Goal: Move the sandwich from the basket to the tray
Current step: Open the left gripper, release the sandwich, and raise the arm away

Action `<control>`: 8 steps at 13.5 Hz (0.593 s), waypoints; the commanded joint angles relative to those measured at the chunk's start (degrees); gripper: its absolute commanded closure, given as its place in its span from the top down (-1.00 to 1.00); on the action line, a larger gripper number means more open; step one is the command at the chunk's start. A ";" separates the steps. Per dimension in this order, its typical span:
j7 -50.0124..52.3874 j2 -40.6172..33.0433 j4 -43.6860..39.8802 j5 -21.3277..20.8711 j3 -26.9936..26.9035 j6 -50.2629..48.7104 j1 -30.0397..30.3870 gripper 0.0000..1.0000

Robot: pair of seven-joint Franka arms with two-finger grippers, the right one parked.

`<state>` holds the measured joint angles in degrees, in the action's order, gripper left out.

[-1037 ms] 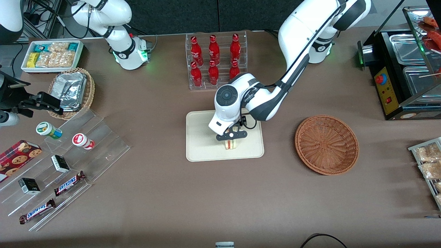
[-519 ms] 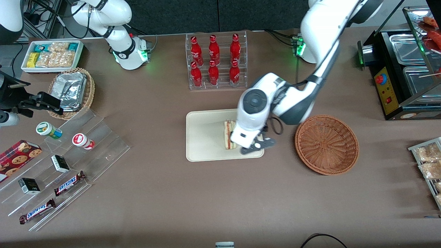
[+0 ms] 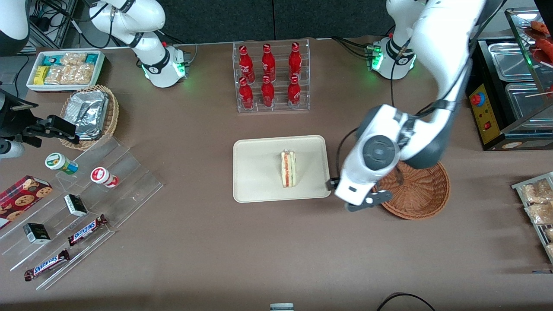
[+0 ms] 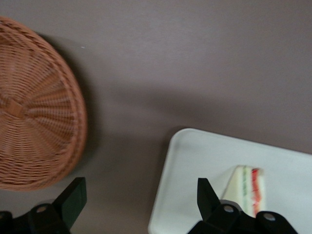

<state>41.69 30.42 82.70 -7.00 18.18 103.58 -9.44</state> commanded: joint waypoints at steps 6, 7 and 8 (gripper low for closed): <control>-22.66 -19.76 10.37 2.87 -3.14 -11.72 6.71 1.00; -25.31 -22.31 10.81 2.87 -4.19 -13.47 6.71 1.00; -25.86 -24.34 10.90 2.96 -4.64 -15.41 6.97 1.00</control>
<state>19.29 12.38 89.77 -4.87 15.11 90.17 -2.53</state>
